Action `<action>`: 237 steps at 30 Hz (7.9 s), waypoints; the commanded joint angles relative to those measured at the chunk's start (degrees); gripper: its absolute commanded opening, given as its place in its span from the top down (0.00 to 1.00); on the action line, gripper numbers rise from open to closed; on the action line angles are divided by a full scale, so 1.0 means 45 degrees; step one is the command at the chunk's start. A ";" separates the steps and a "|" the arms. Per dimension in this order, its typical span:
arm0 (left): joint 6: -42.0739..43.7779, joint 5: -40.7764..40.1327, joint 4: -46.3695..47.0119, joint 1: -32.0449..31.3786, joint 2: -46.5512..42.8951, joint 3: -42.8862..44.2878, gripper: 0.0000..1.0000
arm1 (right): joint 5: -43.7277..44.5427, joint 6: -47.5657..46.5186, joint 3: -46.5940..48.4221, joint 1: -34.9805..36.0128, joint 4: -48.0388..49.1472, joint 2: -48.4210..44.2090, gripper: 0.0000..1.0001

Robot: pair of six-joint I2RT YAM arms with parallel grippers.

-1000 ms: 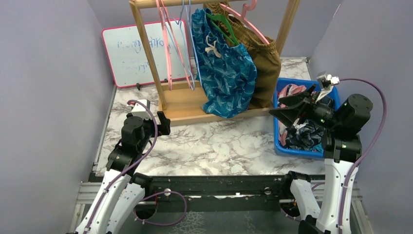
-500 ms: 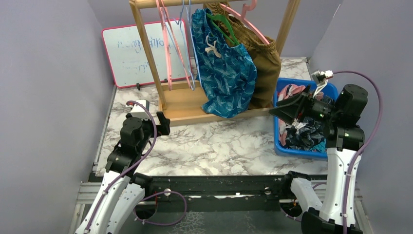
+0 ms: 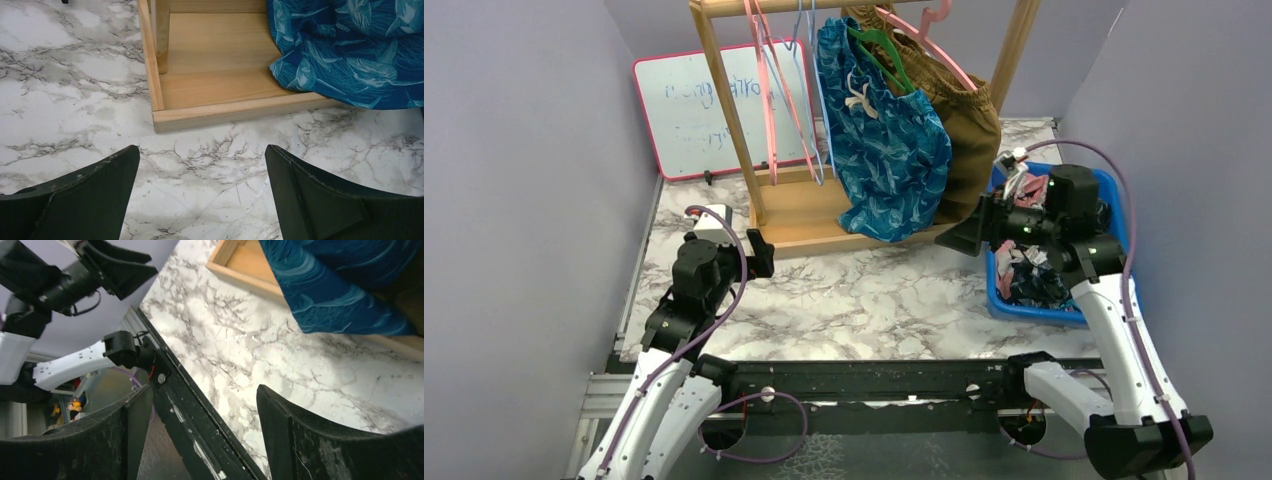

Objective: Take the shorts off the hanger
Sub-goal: Pick up the hanger from the clothes rod, then remove the shorts from the clothes rod.

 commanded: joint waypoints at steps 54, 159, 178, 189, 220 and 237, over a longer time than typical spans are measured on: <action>0.0072 -0.0029 0.0263 0.0202 0.0603 0.0014 0.01 | 0.9281 -0.4174 0.8332 0.5707 0.2751 0.7481 0.63; -0.2852 0.8807 0.4548 0.0149 0.1711 -0.0717 0.40 | 0.1998 0.2044 -0.4910 0.9779 0.8076 0.2715 0.99; -0.2185 0.8689 0.4129 -0.0254 0.1699 -0.0849 0.70 | 0.2951 0.2793 -0.4879 1.0130 0.9126 0.2800 0.98; -0.1705 0.7645 0.3330 -0.0248 0.1613 -0.0512 1.00 | 0.3647 0.1773 -0.4102 1.0150 0.7163 0.2655 0.62; -0.1621 0.7180 0.3133 -0.0259 0.1710 -0.0479 1.00 | 0.4987 -0.0799 -0.1091 1.0431 0.3997 0.5093 0.55; -0.1491 0.5291 0.2174 -0.0265 0.1455 -0.0230 1.00 | 1.0276 -0.0557 -0.2548 1.0462 0.3495 0.1706 0.99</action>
